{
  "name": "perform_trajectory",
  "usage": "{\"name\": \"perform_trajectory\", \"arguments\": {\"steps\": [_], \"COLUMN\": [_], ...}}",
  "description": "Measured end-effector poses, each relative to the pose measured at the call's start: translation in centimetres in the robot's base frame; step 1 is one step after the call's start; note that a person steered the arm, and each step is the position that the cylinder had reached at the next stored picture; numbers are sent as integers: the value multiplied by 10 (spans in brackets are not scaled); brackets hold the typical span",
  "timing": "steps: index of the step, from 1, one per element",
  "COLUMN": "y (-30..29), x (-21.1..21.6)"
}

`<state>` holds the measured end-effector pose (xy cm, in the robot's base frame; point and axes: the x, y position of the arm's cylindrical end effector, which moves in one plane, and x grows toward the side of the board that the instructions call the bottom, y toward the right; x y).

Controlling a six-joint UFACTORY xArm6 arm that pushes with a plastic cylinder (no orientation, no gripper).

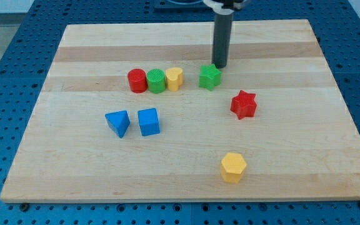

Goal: Slide the green star and the red star diagonal to each other

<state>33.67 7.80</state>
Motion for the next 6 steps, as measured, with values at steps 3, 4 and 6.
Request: {"name": "perform_trajectory", "arguments": {"steps": [3,4,6], "y": [24,9,-11], "x": [16,23,32]}}
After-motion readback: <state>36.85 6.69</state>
